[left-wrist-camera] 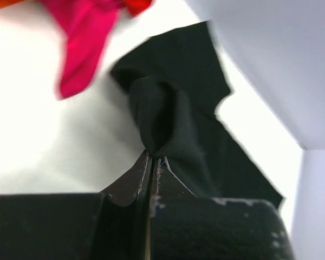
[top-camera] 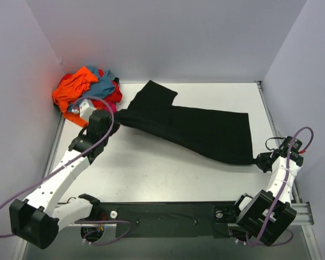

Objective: Fold and stack the t-shirts
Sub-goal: Fold the flattened tshirt in 1/3 of the way, then grap the side of the flattened tshirt furthest away from the robot with both arms

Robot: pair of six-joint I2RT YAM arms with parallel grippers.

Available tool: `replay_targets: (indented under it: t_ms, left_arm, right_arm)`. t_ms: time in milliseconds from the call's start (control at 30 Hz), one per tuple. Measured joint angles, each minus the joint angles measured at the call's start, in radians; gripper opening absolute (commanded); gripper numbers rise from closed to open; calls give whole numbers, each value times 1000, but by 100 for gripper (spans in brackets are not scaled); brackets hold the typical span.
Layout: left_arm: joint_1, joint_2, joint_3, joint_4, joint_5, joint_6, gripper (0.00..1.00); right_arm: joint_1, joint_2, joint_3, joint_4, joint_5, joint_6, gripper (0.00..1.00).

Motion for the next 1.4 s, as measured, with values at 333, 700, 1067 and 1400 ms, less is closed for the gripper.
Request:
replay_targets:
  t_ms: [333,700,1067,1400]
  left_arm:
    - [170,-406,-592,-226,82,-33,0]
    - [175,-390,-596,-240,126,-57,32]
    - [176,-431,-492,-324,90,-24,68]
    - [177,-281,-289,-76,109,221,71]
  right_arm:
    - [-2,-55,-66,-18,-28,-4,0]
    - [-8,-127,-146,-42,-24,-8,4]
    - [2,-117,-103,-97,56,-66,54]
    - [441,-81,141,51,222,-124,46]
